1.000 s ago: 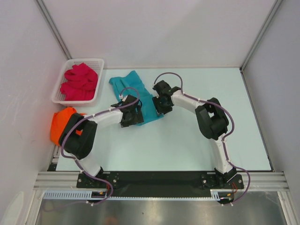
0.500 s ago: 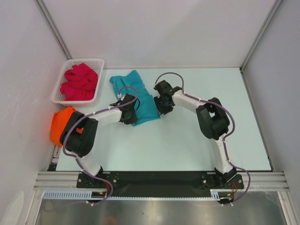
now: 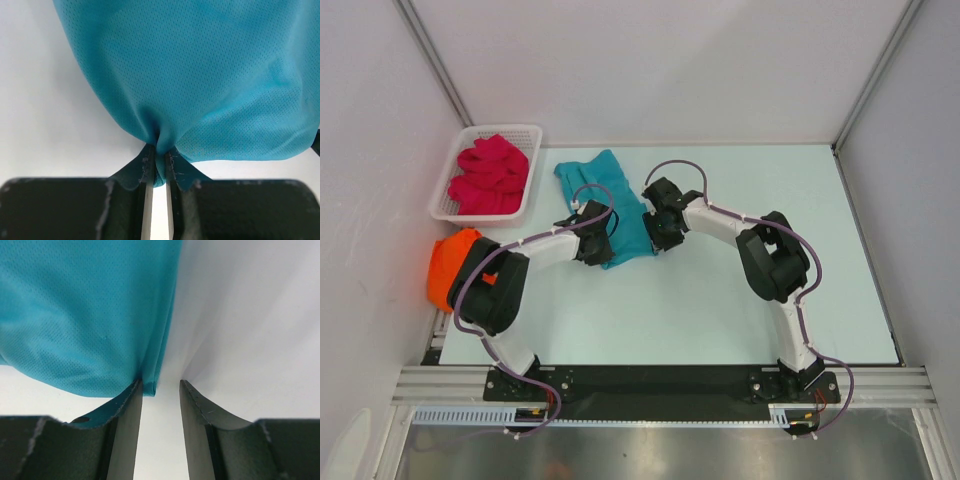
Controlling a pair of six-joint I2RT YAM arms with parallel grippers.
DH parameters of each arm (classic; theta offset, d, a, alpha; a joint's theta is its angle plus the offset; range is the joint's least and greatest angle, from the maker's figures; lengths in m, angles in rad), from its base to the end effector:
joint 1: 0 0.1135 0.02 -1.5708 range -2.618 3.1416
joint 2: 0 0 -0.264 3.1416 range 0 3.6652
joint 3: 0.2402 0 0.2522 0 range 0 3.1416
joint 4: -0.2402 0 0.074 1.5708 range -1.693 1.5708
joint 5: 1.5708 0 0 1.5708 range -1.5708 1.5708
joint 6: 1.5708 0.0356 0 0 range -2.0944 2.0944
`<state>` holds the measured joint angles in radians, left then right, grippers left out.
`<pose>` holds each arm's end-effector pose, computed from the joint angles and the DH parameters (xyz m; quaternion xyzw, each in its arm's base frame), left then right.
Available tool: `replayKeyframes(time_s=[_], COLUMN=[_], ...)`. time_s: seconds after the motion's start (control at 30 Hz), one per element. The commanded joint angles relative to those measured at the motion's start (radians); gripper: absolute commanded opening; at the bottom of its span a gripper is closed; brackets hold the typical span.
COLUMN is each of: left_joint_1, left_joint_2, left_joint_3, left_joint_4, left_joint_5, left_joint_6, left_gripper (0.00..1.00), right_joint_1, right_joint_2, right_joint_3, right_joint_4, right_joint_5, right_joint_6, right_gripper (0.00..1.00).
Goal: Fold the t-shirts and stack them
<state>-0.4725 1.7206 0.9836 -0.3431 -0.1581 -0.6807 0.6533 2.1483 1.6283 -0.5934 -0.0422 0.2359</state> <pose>0.2987 -0.1464 0.1581 -0.1196 0.9598 -0.0678 0.2447 0.3603 0.2777 0.1667 -0.2064 0.9516 0.1160 0.1958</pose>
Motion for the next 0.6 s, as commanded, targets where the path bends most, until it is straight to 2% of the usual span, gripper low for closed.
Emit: replayKeyframes(time_s=[0.0, 0.57], left_joint_1=[0.002, 0.002], left_joint_2=[-0.01, -0.007], left_joint_3=[-0.016, -0.013], left_joint_4=[-0.01, -0.019], left_joint_5=[0.003, 0.0], left_joint_6=[0.0, 0.001], left_gripper=[0.17, 0.17], right_joint_1=[0.012, 0.035], right_joint_2=[-0.053, -0.099], right_joint_3=[-0.021, 0.021], right_joint_4=[-0.013, -0.066], right_joint_5=[-0.007, 0.071], right_joint_6=[0.02, 0.005], right_gripper=[0.41, 0.41])
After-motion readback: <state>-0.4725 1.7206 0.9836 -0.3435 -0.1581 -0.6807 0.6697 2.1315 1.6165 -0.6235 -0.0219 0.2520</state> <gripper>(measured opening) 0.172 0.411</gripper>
